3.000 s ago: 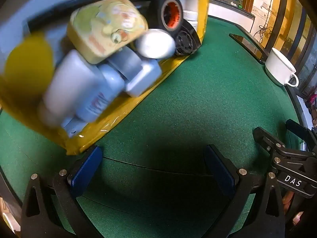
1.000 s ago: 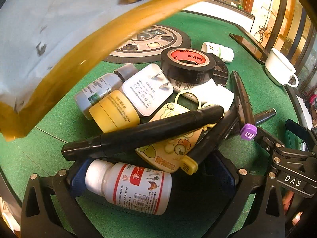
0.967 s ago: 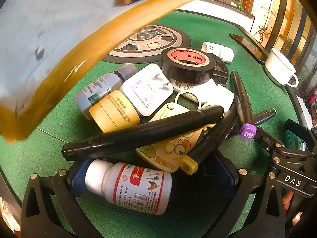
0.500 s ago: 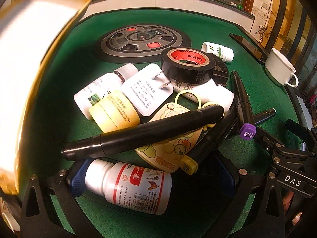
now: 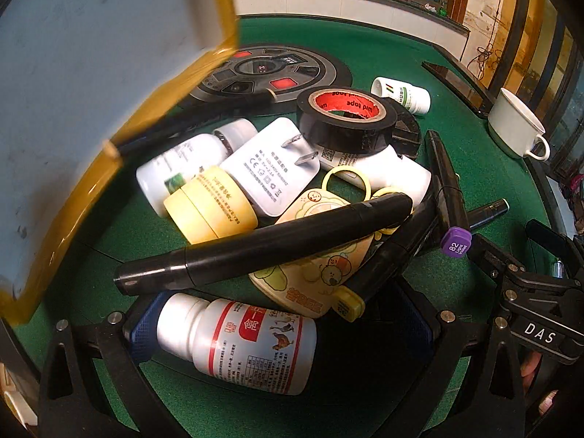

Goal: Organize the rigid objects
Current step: 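Tip the yellow-rimmed tray with the left tool, spilling its objects onto the felt, then reach down and grasp a black marker with the left gripper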

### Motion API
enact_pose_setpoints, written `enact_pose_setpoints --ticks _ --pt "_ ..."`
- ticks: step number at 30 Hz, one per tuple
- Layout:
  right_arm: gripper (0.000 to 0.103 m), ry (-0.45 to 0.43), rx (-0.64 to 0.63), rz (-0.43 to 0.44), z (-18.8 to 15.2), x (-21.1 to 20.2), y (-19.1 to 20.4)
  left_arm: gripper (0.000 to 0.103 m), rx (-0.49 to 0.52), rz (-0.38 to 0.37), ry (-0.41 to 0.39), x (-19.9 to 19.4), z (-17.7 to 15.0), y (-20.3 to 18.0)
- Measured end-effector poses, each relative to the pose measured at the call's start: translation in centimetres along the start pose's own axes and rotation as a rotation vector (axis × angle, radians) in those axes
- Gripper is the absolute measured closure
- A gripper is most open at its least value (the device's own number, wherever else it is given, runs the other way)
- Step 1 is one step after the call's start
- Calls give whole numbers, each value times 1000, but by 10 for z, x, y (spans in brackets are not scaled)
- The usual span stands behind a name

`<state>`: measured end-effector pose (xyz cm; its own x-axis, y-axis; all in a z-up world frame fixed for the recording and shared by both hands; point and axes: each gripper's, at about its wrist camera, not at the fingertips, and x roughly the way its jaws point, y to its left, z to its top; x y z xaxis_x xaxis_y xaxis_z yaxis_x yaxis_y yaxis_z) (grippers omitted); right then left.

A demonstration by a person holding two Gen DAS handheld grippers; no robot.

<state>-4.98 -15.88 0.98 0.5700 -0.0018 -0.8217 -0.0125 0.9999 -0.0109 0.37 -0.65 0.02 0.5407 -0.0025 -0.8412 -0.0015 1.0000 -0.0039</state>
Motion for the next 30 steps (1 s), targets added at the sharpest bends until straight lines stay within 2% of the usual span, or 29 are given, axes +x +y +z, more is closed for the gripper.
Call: enact_pose_setpoints --ticks 30 --pt "1 4 -15 12 -1 1 0 0 0 0 0 0 -1 -1"
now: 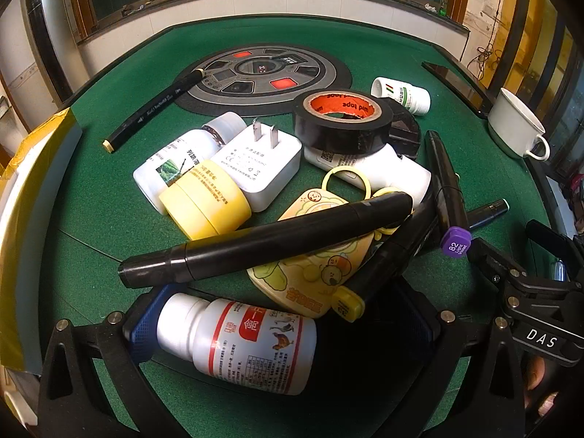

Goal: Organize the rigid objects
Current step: 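Reach down and grasp a black marker with the left gripper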

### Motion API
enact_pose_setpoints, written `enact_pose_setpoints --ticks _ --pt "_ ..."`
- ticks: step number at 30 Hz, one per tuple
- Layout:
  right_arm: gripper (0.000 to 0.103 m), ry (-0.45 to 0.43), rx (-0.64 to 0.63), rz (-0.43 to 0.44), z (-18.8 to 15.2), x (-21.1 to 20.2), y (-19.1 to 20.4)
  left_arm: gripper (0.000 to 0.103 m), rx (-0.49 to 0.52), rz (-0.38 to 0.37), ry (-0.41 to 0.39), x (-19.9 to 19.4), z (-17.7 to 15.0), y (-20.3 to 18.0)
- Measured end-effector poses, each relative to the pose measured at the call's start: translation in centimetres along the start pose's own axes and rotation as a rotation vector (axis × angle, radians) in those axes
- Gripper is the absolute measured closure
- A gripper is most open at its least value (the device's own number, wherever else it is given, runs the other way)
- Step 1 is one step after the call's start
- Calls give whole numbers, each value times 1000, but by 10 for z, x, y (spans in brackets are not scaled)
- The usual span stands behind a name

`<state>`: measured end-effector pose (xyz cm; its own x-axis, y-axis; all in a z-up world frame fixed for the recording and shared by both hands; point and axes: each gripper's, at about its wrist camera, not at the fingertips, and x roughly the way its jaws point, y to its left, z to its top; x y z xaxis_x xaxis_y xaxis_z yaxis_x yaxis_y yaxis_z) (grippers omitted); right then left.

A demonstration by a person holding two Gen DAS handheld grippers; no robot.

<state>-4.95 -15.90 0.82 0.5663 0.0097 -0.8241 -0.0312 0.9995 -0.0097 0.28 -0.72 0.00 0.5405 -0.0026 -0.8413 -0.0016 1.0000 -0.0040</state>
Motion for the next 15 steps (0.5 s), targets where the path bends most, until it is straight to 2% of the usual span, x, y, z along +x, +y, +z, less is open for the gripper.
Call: enact_pose_setpoints --ticks 15 --pt "1 6 -21 17 -2 -2 1 0 16 -9 9 -2 0 2"
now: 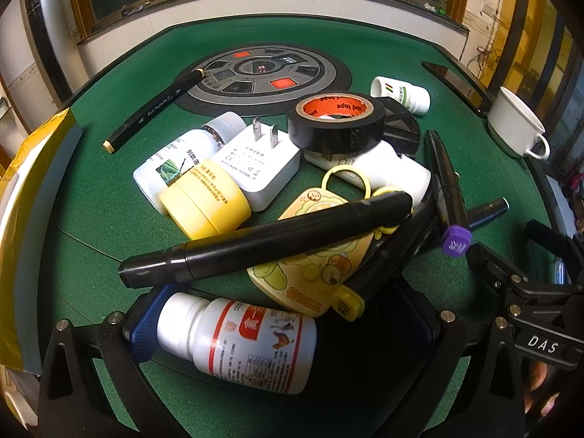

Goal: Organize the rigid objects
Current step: 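Reach down and grasp a black marker with the left gripper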

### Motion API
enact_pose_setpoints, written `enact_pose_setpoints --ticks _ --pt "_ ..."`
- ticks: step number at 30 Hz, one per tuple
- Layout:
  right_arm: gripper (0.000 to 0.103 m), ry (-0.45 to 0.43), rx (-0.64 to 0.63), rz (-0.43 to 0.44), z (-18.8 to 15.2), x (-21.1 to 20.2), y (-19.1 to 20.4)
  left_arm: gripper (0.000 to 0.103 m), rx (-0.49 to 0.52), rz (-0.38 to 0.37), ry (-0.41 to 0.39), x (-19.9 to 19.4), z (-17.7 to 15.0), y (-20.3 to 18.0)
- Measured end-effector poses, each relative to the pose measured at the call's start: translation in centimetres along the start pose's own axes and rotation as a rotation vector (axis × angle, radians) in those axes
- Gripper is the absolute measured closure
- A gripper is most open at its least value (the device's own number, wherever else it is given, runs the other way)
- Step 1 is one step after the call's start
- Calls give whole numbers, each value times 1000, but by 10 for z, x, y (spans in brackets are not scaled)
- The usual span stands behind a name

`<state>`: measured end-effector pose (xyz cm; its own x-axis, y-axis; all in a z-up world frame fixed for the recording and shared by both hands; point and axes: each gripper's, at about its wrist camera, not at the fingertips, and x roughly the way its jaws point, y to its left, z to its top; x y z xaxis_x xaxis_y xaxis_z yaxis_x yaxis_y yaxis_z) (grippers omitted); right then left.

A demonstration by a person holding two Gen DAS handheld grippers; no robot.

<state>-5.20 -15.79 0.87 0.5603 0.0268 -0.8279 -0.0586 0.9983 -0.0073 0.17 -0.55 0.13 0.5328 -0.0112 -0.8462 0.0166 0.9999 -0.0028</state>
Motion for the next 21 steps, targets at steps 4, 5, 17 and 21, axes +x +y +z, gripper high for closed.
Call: enact_pose_setpoints --ticks 4,5,17,21 --pt "1 3 -12 8 -1 0 0 7 76 26 12 -18 -7 -1" --pt "1 4 -14 10 -1 0 0 10 104 36 5 -25 -9 0" --pt "1 15 -36 23 -2 -1 4 22 72 28 -76 -81 106 106" --pt "1 14 -37 23 -2 -1 4 48 77 14 64 -23 142 119"
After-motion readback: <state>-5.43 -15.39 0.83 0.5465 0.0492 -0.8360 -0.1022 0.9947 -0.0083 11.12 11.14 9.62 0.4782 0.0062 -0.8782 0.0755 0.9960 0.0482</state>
